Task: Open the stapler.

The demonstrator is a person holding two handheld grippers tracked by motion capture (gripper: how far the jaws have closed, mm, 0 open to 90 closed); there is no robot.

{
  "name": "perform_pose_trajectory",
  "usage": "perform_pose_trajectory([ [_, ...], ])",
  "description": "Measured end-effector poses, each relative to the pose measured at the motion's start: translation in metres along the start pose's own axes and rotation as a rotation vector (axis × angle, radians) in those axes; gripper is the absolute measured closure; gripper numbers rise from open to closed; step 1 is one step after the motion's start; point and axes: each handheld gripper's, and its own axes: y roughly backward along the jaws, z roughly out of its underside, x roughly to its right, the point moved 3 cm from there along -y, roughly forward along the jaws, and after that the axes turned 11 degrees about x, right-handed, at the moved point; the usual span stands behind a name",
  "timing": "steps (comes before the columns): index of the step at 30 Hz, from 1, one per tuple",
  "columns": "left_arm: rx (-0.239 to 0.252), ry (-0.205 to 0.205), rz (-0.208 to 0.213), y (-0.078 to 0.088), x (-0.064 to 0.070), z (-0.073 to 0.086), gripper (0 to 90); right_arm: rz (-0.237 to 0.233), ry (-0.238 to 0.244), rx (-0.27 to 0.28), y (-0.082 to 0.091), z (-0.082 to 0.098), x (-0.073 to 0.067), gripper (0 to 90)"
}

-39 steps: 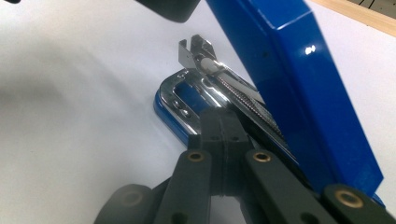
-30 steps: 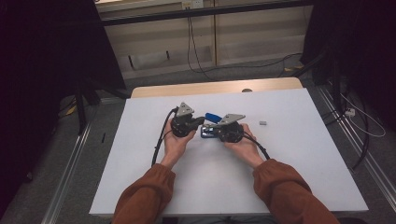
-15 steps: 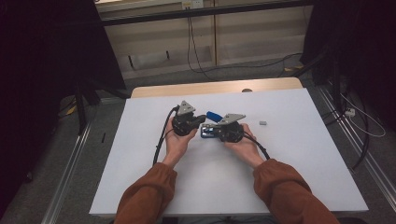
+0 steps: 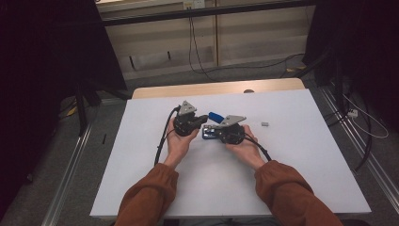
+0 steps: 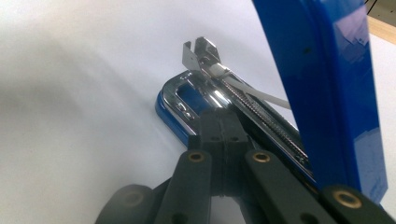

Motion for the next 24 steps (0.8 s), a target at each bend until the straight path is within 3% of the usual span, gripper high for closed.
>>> perform_pose_trajectory([
  [5,0.005,0.007,0.002,0.000,0.000,0.000,90.0,-0.007,-0.005,-0.003,0.003,0.000,-0.002,90.0],
  [10,0.005,0.010,0.002,0.000,0.000,0.000,90.0,-0.004,-0.017,0.037,0.008,-0.006,-0.005,90.0],
  [14,0.004,0.011,0.004,0.000,0.000,0.000,90.0,0.022,-0.035,0.091,0.012,-0.012,-0.004,90.0],
  [18,0.002,0.009,0.006,0.000,-0.001,0.001,90.0,0.052,-0.013,0.148,0.015,-0.017,-0.006,90.0],
  [24,0.002,0.009,0.003,-0.001,-0.002,0.001,90.0,0.077,-0.036,0.148,0.010,-0.015,-0.005,90.0],
])
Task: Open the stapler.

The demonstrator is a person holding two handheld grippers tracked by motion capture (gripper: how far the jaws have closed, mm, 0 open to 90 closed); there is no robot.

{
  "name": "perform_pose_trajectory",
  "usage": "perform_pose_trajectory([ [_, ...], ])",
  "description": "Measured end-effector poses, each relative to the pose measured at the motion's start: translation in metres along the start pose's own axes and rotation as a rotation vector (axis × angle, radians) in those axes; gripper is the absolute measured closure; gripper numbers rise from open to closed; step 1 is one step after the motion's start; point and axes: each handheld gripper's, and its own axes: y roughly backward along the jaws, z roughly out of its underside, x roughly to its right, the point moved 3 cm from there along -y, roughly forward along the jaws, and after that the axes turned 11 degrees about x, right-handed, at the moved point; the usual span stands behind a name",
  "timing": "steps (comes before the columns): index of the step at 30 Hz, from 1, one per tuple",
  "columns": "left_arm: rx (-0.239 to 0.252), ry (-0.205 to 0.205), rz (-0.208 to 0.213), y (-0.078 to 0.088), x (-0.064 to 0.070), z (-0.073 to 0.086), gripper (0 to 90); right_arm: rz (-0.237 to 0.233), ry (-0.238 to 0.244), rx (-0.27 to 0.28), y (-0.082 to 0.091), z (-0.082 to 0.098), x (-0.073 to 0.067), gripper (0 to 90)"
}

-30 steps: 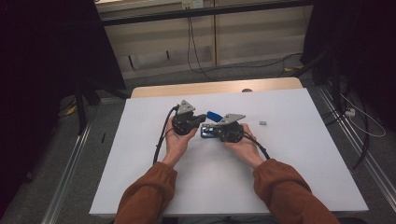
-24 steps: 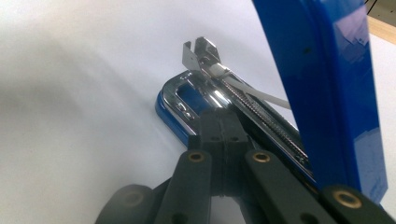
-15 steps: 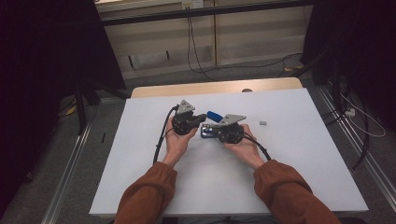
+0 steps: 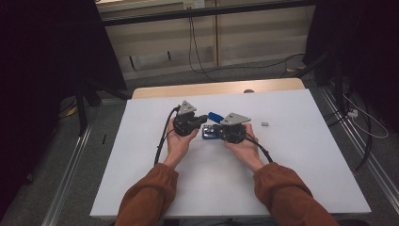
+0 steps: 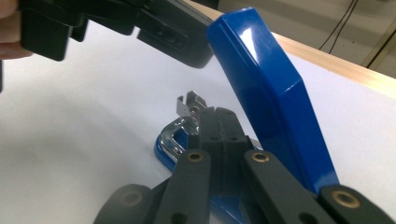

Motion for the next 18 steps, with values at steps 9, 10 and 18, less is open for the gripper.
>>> perform_pose_trajectory([
  [9,-0.007,-0.016,-0.002,-0.0002,-0.0003,-0.0001,90.0,0.020,0.000,0.010,-0.0085,0.0019,-0.0039,90.0],
  [10,-0.007,-0.016,-0.003,-0.0002,-0.0005,0.0000,90.0,0.024,0.001,0.013,-0.0091,0.0023,-0.0042,90.0],
  [18,-0.006,0.008,-0.003,-0.0008,-0.0035,0.0017,90.0,0.040,0.003,0.011,-0.0092,0.0030,-0.0006,90.0],
])
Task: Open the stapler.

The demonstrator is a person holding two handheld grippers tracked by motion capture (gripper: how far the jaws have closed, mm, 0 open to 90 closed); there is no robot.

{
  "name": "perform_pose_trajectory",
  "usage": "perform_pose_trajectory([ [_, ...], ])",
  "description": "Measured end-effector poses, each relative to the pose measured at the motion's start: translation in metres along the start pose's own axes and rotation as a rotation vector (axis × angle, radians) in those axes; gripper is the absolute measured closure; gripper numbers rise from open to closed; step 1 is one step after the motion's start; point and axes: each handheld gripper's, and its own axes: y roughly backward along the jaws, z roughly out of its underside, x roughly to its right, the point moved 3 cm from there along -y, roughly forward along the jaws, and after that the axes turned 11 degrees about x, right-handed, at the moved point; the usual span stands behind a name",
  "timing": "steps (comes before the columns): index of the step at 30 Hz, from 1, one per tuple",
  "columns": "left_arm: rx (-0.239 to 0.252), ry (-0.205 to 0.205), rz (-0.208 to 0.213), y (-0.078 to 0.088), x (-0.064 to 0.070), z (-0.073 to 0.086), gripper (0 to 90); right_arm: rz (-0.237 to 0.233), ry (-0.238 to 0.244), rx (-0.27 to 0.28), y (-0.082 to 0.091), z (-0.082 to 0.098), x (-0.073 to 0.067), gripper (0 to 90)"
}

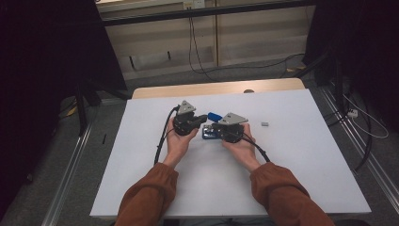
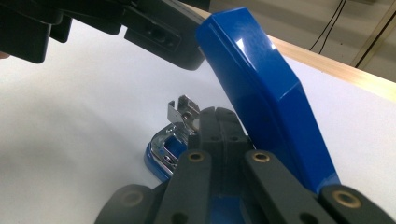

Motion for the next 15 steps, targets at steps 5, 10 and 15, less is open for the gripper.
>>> perform_pose_trajectory([
  [5,-0.031,0.026,-0.015,0.000,-0.009,0.009,90.0,-0.001,-0.001,-0.002,0.000,0.001,0.000,90.0],
  [10,-0.051,0.025,0.002,0.000,-0.010,0.014,90.0,0.000,0.009,-0.008,0.000,0.000,0.000,90.0],
  [15,-0.067,0.014,0.017,-0.002,-0.004,0.017,90.0,-0.002,0.008,-0.010,0.000,0.001,0.000,90.0],
])
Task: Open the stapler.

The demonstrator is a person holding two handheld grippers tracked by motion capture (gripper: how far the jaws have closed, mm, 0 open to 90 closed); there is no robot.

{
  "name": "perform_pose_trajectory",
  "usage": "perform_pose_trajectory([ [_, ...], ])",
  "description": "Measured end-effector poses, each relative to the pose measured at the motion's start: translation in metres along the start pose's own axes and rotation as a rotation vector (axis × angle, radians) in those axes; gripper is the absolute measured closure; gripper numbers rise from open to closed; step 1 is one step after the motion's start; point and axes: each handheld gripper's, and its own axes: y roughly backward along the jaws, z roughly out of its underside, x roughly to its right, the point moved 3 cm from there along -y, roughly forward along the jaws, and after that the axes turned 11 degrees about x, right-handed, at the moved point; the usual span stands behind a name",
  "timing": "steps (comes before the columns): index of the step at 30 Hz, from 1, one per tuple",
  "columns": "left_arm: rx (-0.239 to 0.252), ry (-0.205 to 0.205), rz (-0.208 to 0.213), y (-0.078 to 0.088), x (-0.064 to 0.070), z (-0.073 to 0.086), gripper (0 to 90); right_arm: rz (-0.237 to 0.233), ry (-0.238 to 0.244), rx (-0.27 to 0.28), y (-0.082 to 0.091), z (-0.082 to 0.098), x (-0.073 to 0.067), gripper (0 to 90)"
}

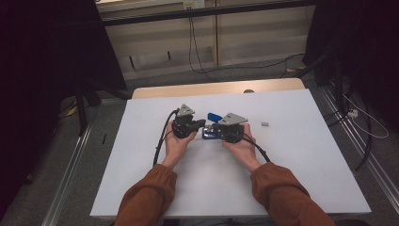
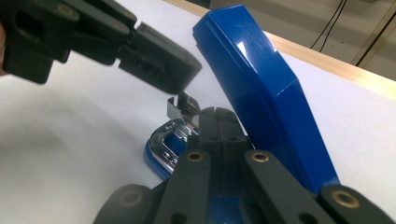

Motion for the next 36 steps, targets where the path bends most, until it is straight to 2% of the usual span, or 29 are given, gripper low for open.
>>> perform_pose_trajectory([
  [4,-0.014,-0.015,0.001,-0.003,0.002,0.002,90.0,0.001,-0.015,0.005,0.000,0.001,0.001,90.0],
  [6,-0.014,-0.007,-0.002,-0.003,0.002,0.002,90.0,0.001,-0.014,0.004,0.000,0.001,0.000,90.0],
  [9,-0.014,-0.020,-0.001,-0.003,0.003,0.002,90.0,-0.001,-0.011,0.003,-0.001,0.001,0.000,90.0],
  [20,-0.008,-0.001,-0.004,-0.004,0.003,0.005,90.0,-0.002,-0.023,0.009,-0.001,0.001,0.001,90.0],
  [22,-0.018,-0.013,-0.008,-0.005,0.002,0.007,90.0,-0.007,-0.026,0.008,-0.001,0.002,0.001,90.0],
  [23,-0.022,-0.002,-0.008,-0.006,0.003,0.009,90.0,-0.006,-0.023,0.005,-0.002,0.002,0.000,90.0],
  [28,-0.025,-0.003,-0.006,-0.006,0.002,0.010,90.0,-0.007,-0.016,0.007,-0.003,0.002,-0.002,90.0],
  [34,-0.022,0.022,0.000,-0.006,0.000,0.011,90.0,-0.003,-0.016,0.006,-0.004,0.002,-0.003,90.0],
  [36,-0.022,0.019,-0.001,-0.006,0.001,0.011,90.0,-0.004,-0.021,0.013,-0.005,0.001,-0.004,90.0],
])
